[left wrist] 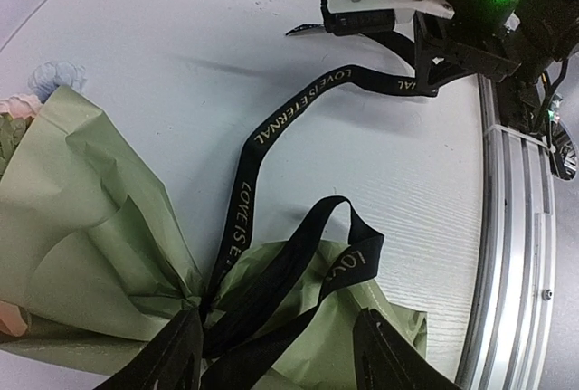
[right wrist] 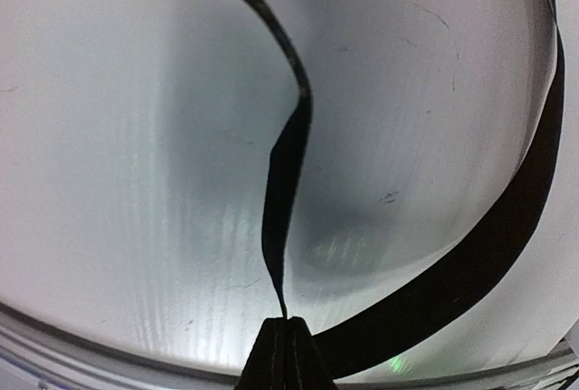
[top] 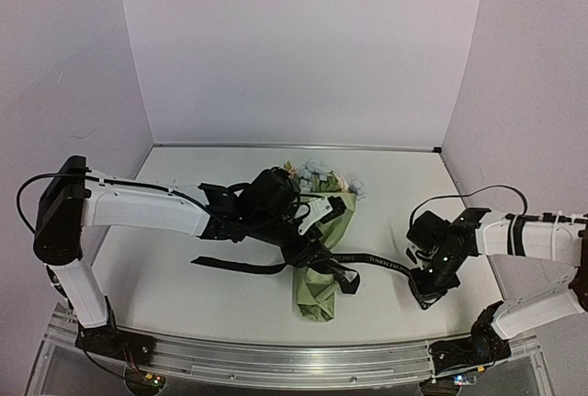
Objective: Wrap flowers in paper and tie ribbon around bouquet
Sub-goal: Cross the half-tied ribbon over the folded bouquet.
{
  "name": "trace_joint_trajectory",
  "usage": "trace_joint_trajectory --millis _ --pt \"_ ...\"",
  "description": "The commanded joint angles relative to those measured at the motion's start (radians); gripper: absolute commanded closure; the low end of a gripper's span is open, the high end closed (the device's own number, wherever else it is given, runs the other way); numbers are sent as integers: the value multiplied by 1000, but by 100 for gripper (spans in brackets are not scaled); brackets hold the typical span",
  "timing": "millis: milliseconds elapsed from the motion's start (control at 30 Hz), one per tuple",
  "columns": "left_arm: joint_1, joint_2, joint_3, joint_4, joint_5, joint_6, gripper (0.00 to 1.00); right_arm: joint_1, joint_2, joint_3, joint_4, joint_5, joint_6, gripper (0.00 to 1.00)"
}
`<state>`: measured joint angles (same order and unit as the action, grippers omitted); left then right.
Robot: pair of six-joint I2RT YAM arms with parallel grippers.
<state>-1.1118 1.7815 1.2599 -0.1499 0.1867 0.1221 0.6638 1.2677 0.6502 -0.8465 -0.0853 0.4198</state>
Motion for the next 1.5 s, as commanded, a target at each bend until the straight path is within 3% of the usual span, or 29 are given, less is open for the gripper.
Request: trace_joint_trajectory --millis 0,233,400,500,900,1067,1467 --pt "14 -66 -23 44 -11 -14 42 -4 -39 162 -129 -107 -16 100" --pt "60 -112 -70 152 41 0 40 -4 37 504 -321 -301 -76 100" --pt "73 -116 -74 206 87 30 40 -3 212 790 -401 -532 17 100" --pt "74 -122 -100 233 114 50 40 7 261 862 -400 -611 62 100" --pt "63 -126 -214 446 243 48 40 99 354 982 -371 -675 133 100" --pt "47 -127 -272 598 219 31 40 113 375 981 -336 -699 167 100" --pt "8 -88 -262 687 204 25 44 126 401 960 -289 -714 207 100"
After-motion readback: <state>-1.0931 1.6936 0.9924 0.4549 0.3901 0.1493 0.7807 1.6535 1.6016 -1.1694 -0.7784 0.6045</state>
